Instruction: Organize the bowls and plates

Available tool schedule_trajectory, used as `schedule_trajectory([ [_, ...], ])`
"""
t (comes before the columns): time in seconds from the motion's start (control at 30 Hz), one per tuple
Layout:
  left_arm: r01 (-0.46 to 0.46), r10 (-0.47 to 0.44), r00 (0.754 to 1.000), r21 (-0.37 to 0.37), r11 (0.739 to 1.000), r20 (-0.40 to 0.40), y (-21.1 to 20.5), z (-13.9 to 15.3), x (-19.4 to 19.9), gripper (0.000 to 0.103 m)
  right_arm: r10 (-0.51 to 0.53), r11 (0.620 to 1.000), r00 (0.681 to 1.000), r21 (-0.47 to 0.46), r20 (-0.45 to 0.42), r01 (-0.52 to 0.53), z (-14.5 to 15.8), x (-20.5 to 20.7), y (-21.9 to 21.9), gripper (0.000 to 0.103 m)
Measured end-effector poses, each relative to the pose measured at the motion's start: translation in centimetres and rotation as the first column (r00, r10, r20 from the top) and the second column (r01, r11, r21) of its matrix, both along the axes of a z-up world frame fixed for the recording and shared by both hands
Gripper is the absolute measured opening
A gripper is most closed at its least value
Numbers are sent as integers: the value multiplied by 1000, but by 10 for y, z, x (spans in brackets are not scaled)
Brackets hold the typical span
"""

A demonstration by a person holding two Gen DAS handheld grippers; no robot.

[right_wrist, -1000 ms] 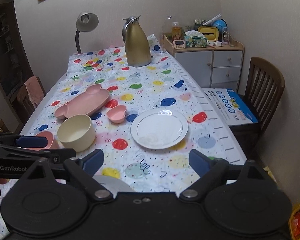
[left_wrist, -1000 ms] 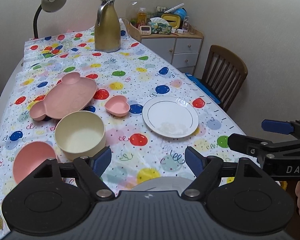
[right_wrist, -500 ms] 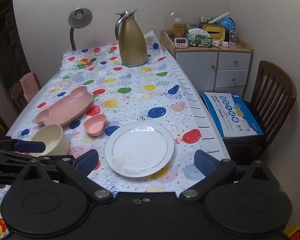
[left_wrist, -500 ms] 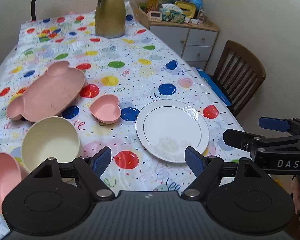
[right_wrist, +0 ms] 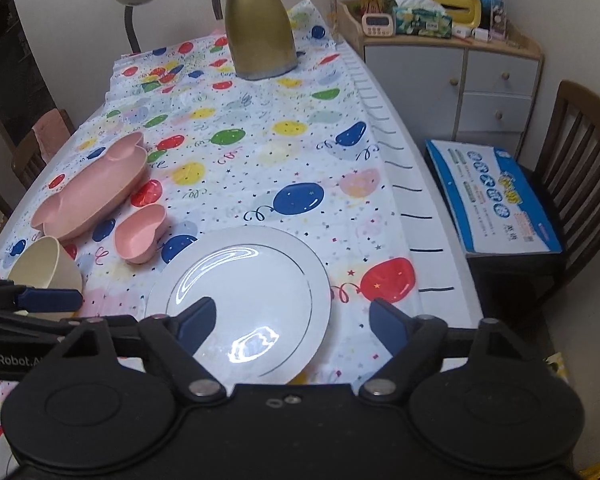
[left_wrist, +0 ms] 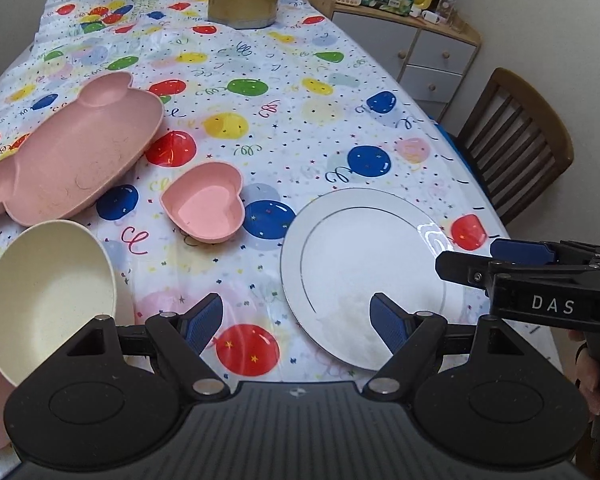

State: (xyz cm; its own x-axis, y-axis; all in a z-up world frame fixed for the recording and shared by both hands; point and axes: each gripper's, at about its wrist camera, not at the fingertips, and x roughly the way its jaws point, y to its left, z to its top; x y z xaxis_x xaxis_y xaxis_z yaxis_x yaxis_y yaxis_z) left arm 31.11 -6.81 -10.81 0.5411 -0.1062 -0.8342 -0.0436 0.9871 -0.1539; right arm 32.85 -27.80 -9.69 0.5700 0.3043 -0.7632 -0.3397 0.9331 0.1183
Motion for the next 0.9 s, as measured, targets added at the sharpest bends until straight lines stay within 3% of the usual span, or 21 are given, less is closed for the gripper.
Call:
schedule_trajectory([
  [0.33, -35, 34, 999, -38, 999, -35, 6, -18, 17, 78, 39, 999, 994, 32, -98, -36, -25, 34, -5, 53],
  [0.47, -34, 32, 999, -56, 998, -41, 7, -22, 23, 67, 48, 998, 992, 54, -119, -42, -30, 44, -9, 50],
  [0.53, -34, 30, 998, -74, 997, -50, 8, -25, 26, 52, 50, 996, 990, 76, -135, -40, -32, 48, -13, 42],
  [0.63, -34, 28, 998, -94, 995, -62, 9, -28, 30, 38, 46, 993, 985, 116, -166, -27, -35, 54, -18, 38],
  [0.73, -29, 21, 997, -109, 994, -69, 9, -30, 33, 35, 46, 988, 981, 154, -189, -17, -37, 58, -23, 28],
  [0.9, -52, 38, 996, -176, 983, -84, 16, -34, 36, 27, 45, 981, 975, 192, -219, -2, -39, 62, -31, 22],
])
